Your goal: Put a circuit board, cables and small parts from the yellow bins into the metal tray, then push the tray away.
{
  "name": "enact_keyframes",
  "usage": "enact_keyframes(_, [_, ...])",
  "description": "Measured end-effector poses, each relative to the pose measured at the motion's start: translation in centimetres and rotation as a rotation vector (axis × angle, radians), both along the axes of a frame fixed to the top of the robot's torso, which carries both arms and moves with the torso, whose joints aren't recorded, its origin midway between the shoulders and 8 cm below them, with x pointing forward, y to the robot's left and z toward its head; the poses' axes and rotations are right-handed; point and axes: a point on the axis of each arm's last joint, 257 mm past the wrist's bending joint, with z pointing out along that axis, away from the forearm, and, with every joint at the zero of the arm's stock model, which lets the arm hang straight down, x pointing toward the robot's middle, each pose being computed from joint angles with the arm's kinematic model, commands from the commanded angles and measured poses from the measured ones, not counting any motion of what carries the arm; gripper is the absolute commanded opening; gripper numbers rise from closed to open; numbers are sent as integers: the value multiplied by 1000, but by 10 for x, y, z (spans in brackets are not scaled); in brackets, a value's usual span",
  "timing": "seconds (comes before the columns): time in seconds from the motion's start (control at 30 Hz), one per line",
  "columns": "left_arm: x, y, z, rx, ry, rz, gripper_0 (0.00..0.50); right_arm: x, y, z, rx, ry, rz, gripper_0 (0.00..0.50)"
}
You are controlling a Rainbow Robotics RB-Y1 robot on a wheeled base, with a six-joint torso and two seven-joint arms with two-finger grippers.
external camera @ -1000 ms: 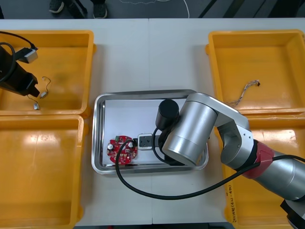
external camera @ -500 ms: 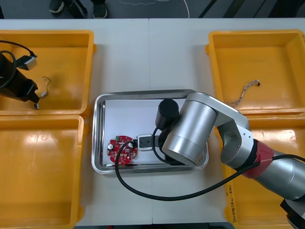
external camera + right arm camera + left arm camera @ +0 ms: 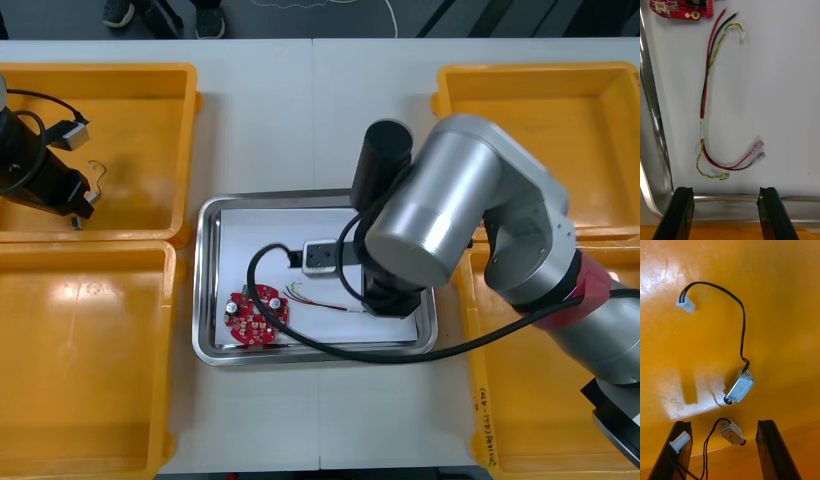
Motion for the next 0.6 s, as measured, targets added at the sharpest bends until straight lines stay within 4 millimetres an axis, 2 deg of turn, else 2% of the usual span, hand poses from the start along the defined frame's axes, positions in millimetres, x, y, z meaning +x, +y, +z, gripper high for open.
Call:
enact_keyframes(0.2, [2, -2, -2, -1, -3, -1, 500, 26, -2, 60, 133, -49, -54, 499])
enact_keyframes(0.3, [6, -2, -2, 0, -18, 0, 500, 41, -9, 85, 184, -93, -94, 499])
enact_keyframes(0.6, [7, -1, -2, 5, -24, 2, 500, 87, -70, 144, 290, -235, -304, 497])
